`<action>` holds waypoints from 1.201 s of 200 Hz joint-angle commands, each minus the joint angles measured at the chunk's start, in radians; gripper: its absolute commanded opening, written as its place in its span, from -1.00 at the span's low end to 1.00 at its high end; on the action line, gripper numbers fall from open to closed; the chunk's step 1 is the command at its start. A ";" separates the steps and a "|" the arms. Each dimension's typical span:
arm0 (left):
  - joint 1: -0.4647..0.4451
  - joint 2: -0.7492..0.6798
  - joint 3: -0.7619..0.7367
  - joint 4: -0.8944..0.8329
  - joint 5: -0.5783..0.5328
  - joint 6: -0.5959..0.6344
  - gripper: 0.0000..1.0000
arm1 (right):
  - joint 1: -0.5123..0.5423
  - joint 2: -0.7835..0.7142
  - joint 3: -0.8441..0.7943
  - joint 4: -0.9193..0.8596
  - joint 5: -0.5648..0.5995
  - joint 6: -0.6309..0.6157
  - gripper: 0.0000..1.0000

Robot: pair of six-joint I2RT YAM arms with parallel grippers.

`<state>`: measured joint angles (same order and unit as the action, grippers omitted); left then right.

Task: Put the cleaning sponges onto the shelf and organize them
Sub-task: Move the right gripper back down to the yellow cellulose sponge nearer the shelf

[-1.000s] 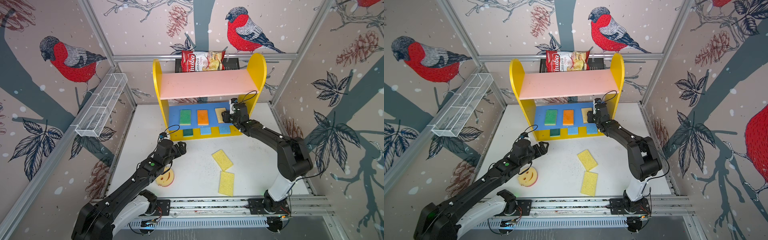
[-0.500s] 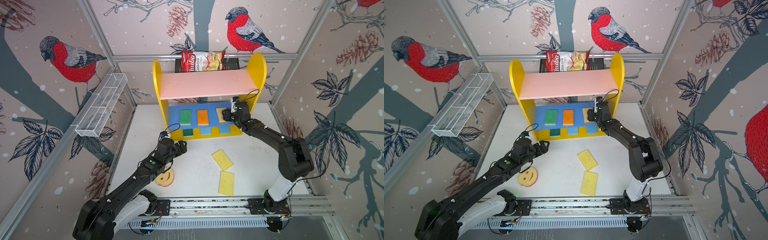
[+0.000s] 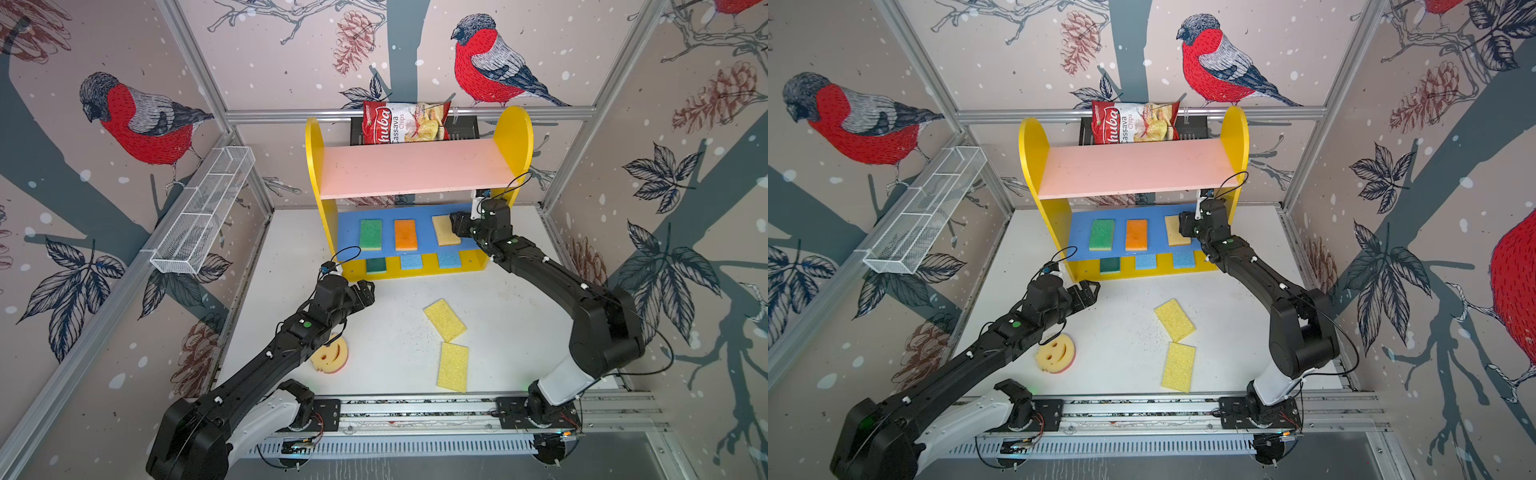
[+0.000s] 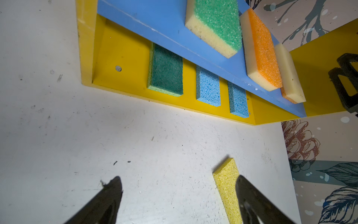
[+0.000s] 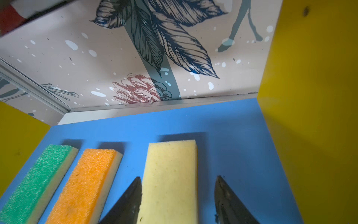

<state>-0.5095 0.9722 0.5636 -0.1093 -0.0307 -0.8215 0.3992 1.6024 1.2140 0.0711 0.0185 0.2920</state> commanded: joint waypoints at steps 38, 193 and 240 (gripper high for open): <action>0.002 -0.055 0.021 -0.055 -0.031 -0.019 0.77 | 0.014 -0.224 -0.288 0.077 -0.052 0.141 0.22; 0.002 -0.325 -0.172 -0.209 -0.155 -0.206 0.76 | 0.174 -0.520 -0.845 0.105 -0.090 0.290 0.28; 0.002 -0.284 -0.240 -0.098 -0.104 -0.241 0.75 | 0.240 -0.437 -0.835 0.111 -0.085 0.275 0.32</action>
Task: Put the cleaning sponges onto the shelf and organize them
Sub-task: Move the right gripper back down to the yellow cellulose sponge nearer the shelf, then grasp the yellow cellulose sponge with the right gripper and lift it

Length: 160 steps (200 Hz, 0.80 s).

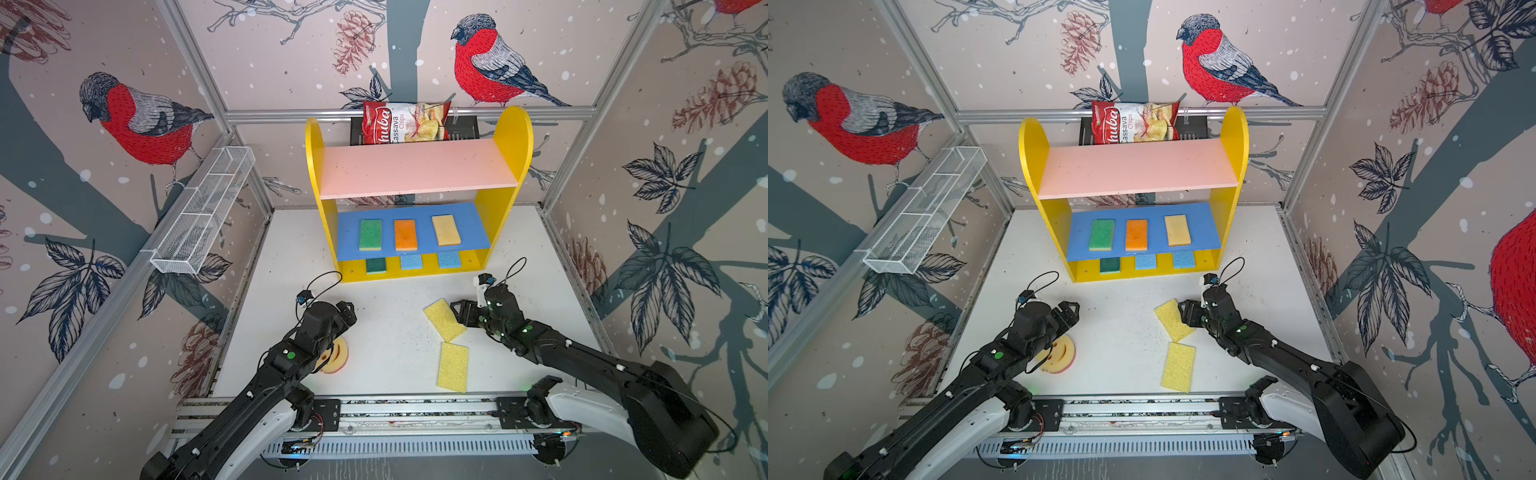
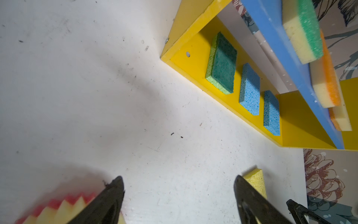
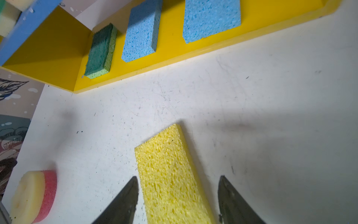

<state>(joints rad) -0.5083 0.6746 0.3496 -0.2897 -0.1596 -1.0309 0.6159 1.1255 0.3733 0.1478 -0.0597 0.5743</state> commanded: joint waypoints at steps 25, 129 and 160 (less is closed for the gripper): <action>0.002 0.024 -0.068 0.137 0.048 -0.048 0.74 | 0.055 0.113 0.021 0.040 -0.005 -0.008 0.30; 0.001 0.288 -0.059 0.360 0.097 -0.017 0.76 | 0.208 0.329 0.112 0.086 0.003 -0.003 -0.78; 0.001 0.403 -0.022 0.430 0.145 -0.006 0.75 | 0.206 0.371 0.166 0.087 -0.006 -0.050 -0.85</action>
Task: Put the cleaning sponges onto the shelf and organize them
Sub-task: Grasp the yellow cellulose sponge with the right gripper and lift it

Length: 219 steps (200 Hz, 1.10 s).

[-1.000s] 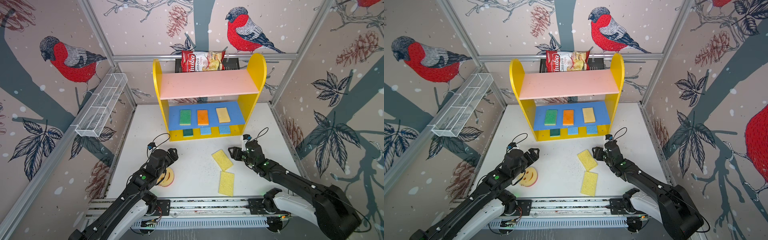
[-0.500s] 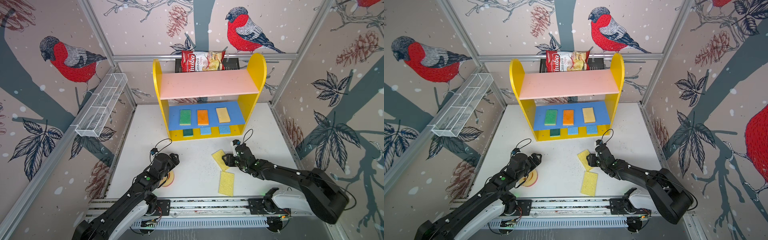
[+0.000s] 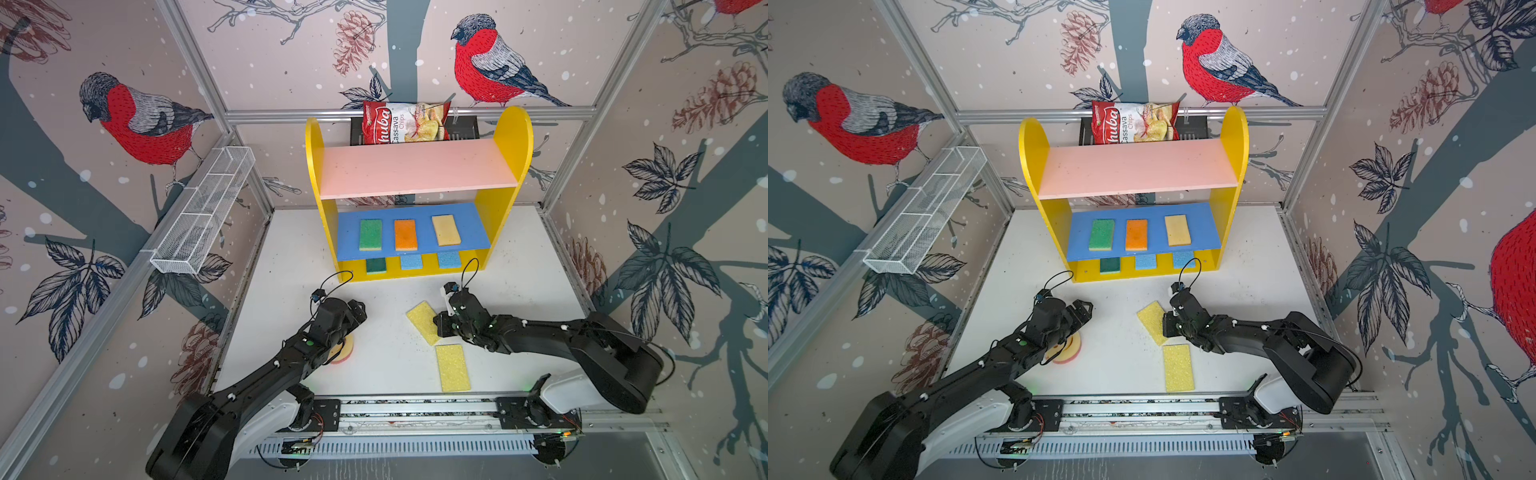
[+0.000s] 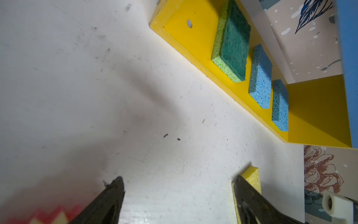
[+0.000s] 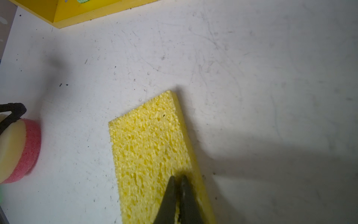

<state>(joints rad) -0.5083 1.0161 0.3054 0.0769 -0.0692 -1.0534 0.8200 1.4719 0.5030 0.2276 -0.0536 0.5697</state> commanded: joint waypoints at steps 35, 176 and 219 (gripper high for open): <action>0.001 0.160 0.042 0.128 0.094 0.023 0.74 | -0.008 0.046 0.086 0.008 -0.002 -0.086 -0.85; -0.009 -0.047 0.022 0.039 0.107 0.009 0.72 | -0.011 -0.038 0.041 -0.002 0.014 -0.097 0.15; -0.010 -0.124 0.007 -0.023 0.091 0.009 0.73 | -0.007 0.046 0.086 -0.059 0.066 -0.124 0.28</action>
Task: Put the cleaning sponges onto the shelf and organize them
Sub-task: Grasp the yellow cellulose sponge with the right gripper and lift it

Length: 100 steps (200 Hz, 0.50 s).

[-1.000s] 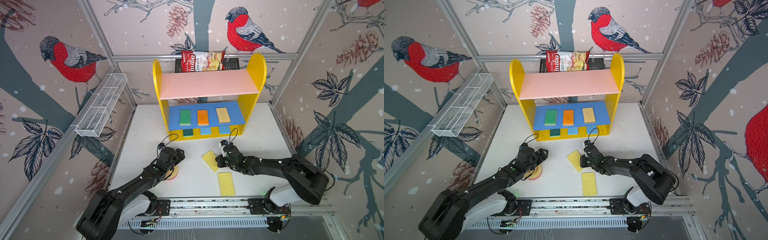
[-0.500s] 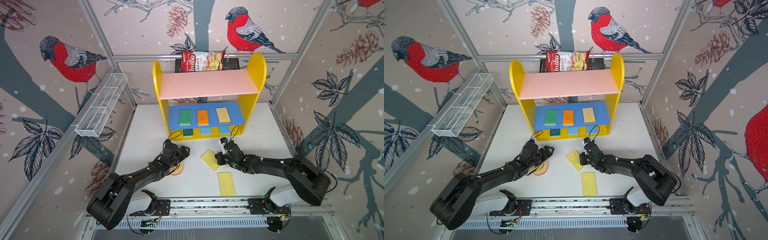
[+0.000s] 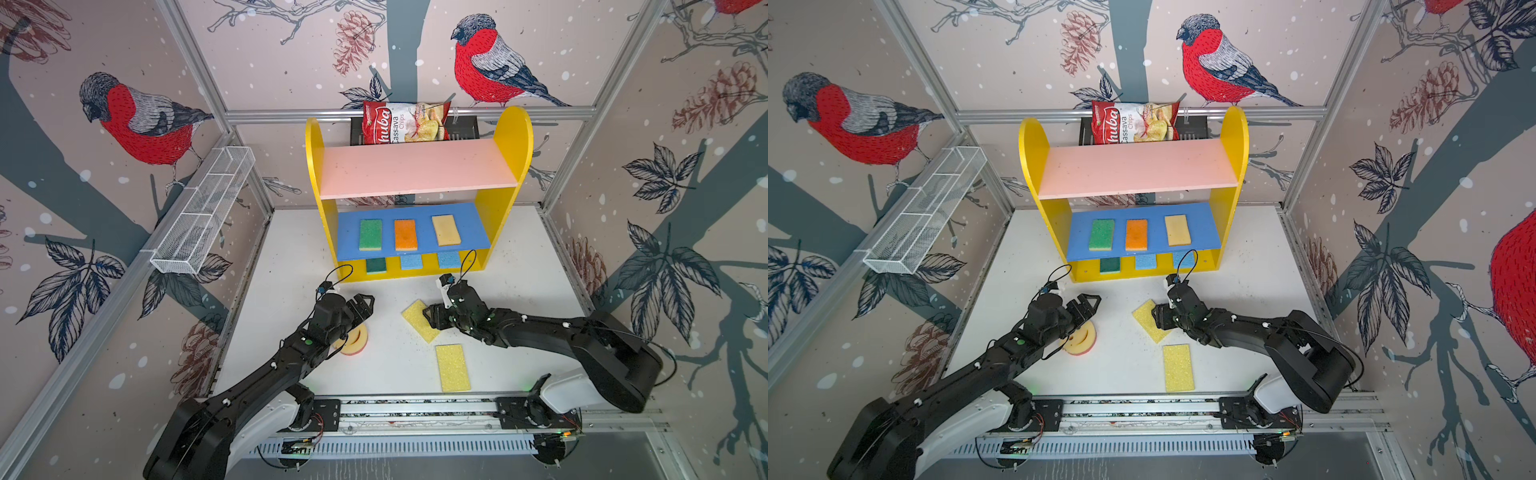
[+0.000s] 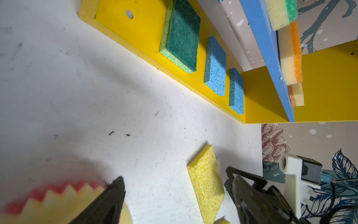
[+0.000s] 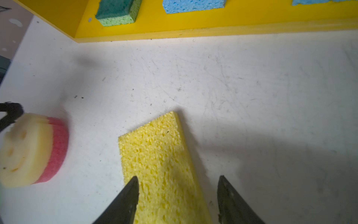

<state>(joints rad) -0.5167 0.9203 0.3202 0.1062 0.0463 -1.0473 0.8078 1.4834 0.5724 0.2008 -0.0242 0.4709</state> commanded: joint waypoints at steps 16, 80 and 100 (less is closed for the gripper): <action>-0.001 -0.048 -0.016 -0.056 -0.026 -0.002 0.73 | 0.011 0.061 0.016 -0.020 0.028 -0.026 0.28; -0.001 -0.124 -0.051 -0.081 0.005 -0.028 0.73 | 0.082 0.190 0.080 0.008 0.030 -0.024 -0.71; -0.006 -0.145 -0.061 -0.078 0.028 -0.031 0.73 | 0.085 0.211 0.098 0.038 0.027 -0.007 -0.85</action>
<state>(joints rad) -0.5175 0.7944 0.2684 0.0364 0.0357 -1.0695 0.8856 1.6695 0.6579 0.2630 0.0097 0.4480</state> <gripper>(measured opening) 0.866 0.105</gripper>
